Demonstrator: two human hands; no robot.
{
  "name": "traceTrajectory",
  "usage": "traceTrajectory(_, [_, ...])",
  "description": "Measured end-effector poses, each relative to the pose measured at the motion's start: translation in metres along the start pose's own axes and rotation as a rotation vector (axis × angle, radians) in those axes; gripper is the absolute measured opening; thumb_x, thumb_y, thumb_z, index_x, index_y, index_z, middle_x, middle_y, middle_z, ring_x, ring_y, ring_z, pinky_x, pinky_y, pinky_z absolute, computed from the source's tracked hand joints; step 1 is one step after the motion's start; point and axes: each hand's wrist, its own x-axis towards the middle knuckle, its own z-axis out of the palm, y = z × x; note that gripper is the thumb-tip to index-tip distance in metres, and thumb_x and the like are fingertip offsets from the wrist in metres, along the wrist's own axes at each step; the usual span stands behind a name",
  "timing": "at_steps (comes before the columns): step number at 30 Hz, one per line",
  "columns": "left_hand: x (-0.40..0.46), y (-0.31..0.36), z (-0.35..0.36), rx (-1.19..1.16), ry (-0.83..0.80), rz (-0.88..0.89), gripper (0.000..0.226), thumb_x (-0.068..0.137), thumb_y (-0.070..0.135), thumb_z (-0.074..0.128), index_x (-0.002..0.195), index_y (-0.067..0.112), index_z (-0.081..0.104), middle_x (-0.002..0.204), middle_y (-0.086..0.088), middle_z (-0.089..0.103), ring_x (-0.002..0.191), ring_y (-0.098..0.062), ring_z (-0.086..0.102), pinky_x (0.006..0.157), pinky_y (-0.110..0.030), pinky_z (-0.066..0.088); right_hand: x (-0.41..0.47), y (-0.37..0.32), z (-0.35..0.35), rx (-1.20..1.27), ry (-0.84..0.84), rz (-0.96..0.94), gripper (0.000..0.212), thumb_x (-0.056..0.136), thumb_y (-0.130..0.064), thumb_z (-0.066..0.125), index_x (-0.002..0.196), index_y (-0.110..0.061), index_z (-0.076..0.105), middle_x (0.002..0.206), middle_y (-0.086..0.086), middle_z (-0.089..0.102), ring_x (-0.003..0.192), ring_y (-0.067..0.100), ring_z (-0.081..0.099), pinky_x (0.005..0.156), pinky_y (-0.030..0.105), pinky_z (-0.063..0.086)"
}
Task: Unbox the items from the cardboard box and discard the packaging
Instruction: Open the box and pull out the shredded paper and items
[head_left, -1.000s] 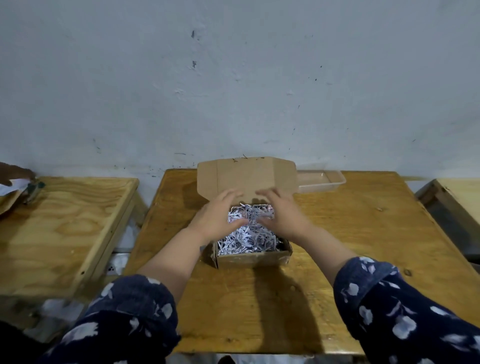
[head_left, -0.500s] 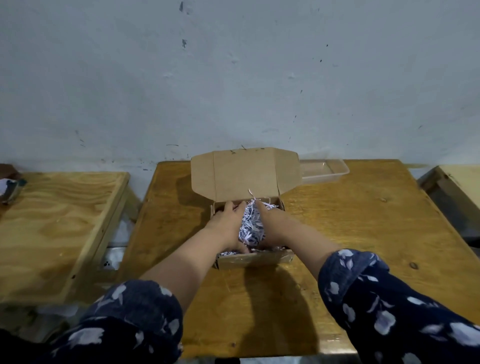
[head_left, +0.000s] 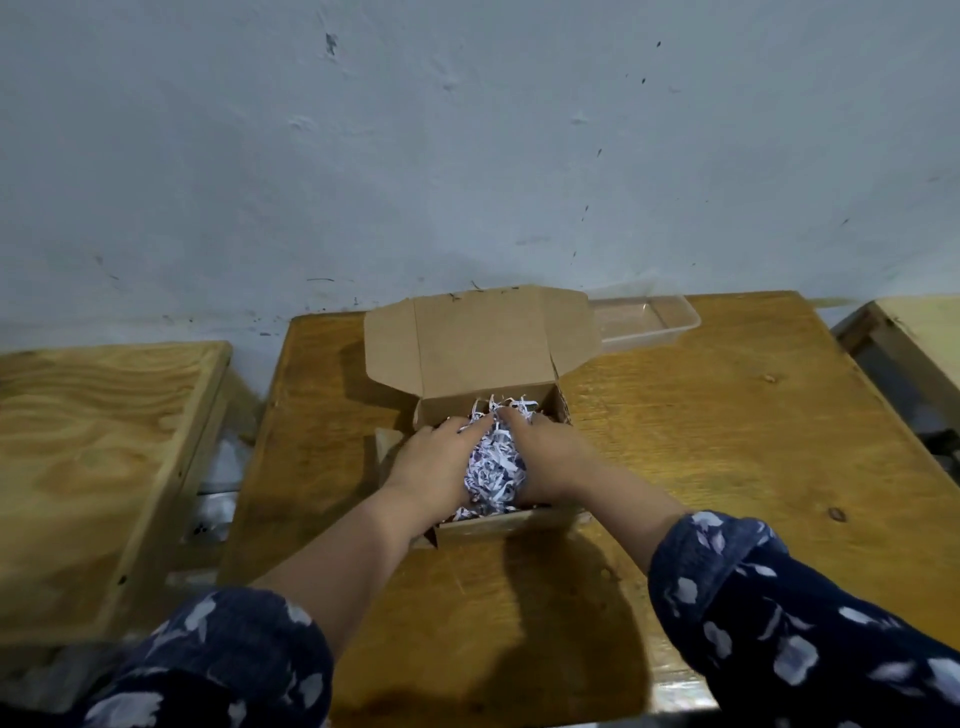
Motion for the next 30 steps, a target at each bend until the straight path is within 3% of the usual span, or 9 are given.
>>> traceTrajectory(3, [0.005,0.0,0.002,-0.043,0.031,-0.016,0.097,0.073,0.01,0.078,0.149,0.032,0.023,0.142,-0.001,0.045,0.119,-0.028,0.052,0.091,-0.041,0.052,-0.001,-0.002,0.001,0.034,0.03,0.023,0.098,0.074,-0.019,0.074,0.148,-0.023,0.012,0.115,0.014,0.055,0.094,0.03,0.059,0.069,0.031,0.044])
traceTrajectory(8, [0.006,-0.003,-0.001,-0.1,0.069,-0.018,0.088,0.072,0.013,0.079,0.144,0.038,0.034,0.132,0.001,0.052,0.109,-0.025,0.058,0.083,-0.037,0.054,-0.001,-0.008,-0.007,0.157,0.042,0.058,0.085,0.074,-0.018,0.072,0.144,-0.021,0.024,0.113,0.009,0.061,0.096,0.026,0.059,0.069,0.031,0.045])
traceTrajectory(10, [0.003,-0.005,-0.005,-0.119,0.08,-0.014,0.088,0.072,0.013,0.078,0.144,0.038,0.034,0.134,0.002,0.051,0.11,-0.025,0.057,0.081,-0.035,0.053,-0.004,-0.012,-0.013,0.22,0.044,0.051,0.082,0.074,-0.012,0.071,0.143,-0.02,0.028,0.103,0.005,0.063,0.085,0.02,0.055,0.062,0.026,0.039])
traceTrajectory(13, [-0.001,-0.009,-0.019,-0.143,0.136,0.012,0.08,0.074,0.029,0.078,0.142,0.041,0.037,0.131,0.004,0.053,0.112,-0.023,0.056,0.083,-0.033,0.05,-0.006,-0.015,-0.027,0.279,0.073,0.027,0.083,0.073,-0.008,0.071,0.144,-0.02,0.03,0.089,0.0,0.057,0.077,0.017,0.053,0.055,0.022,0.037])
traceTrajectory(16, [-0.004,-0.007,-0.045,-0.136,0.19,0.036,0.08,0.072,0.034,0.079,0.141,0.04,0.038,0.13,0.005,0.055,0.11,-0.022,0.057,0.087,-0.038,0.051,-0.009,-0.016,-0.05,0.298,0.135,0.0,0.082,0.071,-0.015,0.072,0.143,-0.023,0.033,0.102,0.003,0.063,0.086,0.02,0.058,0.067,0.028,0.046])
traceTrajectory(19, [-0.002,0.004,-0.076,-0.092,0.268,0.07,0.081,0.072,0.031,0.079,0.142,0.038,0.038,0.133,0.004,0.053,0.115,-0.023,0.054,0.091,-0.04,0.05,-0.014,-0.009,-0.08,0.318,0.203,-0.02,0.077,0.072,-0.017,0.072,0.14,-0.023,0.035,0.108,0.003,0.064,0.086,0.018,0.056,0.069,0.028,0.044])
traceTrajectory(22, [0.007,0.023,-0.1,-0.063,0.305,0.105,0.083,0.072,0.028,0.078,0.143,0.037,0.036,0.137,0.002,0.05,0.121,-0.025,0.051,0.094,-0.04,0.047,-0.021,0.008,-0.105,0.304,0.291,-0.013,0.073,0.069,-0.022,0.073,0.135,-0.025,0.041,0.113,0.002,0.065,0.098,0.022,0.062,0.077,0.031,0.05])
traceTrajectory(24, [0.016,0.042,-0.11,-0.042,0.328,0.137,0.083,0.071,0.029,0.077,0.143,0.038,0.037,0.136,0.001,0.052,0.121,-0.027,0.051,0.093,-0.038,0.047,-0.031,0.026,-0.118,0.282,0.339,0.003,0.07,0.07,-0.026,0.073,0.134,-0.025,0.044,0.119,0.004,0.063,0.104,0.025,0.061,0.079,0.029,0.046])
traceTrajectory(30, [0.051,0.122,-0.092,-0.055,0.302,0.233,0.082,0.065,0.036,0.079,0.138,0.041,0.042,0.126,-0.001,0.059,0.117,-0.027,0.055,0.093,-0.039,0.047,-0.075,0.101,-0.116,0.285,0.322,0.125,0.068,0.067,-0.031,0.075,0.129,-0.028,0.046,0.111,0.002,0.066,0.1,0.024,0.063,0.082,0.034,0.05])
